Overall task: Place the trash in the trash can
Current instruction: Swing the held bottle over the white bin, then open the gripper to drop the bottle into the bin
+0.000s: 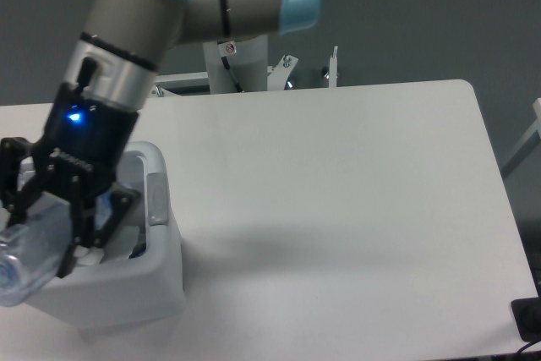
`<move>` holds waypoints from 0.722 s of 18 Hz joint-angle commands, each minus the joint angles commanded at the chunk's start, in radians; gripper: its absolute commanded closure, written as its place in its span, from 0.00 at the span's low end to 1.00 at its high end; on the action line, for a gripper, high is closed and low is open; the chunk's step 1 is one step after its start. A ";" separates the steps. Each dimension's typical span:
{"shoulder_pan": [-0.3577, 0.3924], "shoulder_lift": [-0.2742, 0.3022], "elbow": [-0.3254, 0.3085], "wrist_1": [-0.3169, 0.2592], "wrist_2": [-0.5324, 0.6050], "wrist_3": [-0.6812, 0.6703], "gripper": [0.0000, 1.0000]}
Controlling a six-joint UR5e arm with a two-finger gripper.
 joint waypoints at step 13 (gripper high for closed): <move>0.282 0.103 -0.070 -0.006 0.011 -0.037 0.00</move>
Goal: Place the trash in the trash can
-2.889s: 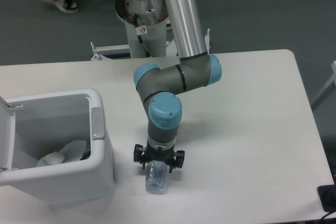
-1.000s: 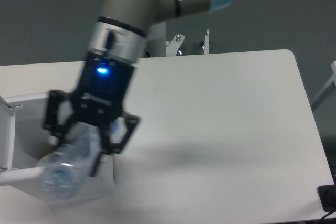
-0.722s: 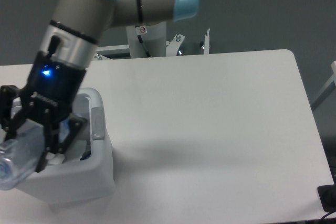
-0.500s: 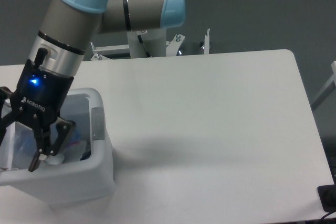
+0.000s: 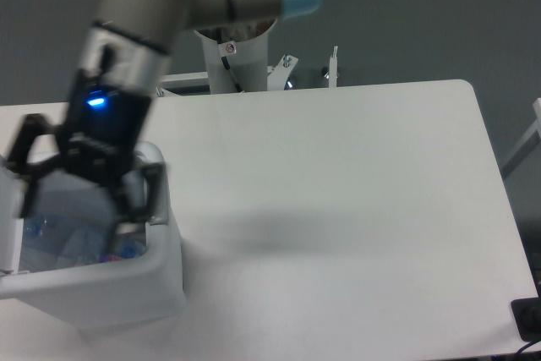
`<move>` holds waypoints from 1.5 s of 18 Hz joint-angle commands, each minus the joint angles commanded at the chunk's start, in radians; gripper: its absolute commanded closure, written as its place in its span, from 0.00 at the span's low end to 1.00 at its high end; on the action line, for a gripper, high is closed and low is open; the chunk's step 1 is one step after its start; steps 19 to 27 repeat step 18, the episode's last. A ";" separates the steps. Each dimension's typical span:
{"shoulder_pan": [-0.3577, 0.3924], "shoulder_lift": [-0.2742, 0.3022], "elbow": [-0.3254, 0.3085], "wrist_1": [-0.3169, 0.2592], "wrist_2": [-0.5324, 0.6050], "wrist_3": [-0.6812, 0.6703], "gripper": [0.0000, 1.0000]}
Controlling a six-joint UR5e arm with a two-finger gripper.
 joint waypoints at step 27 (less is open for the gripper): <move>0.392 0.302 -0.180 -0.540 0.417 0.999 0.00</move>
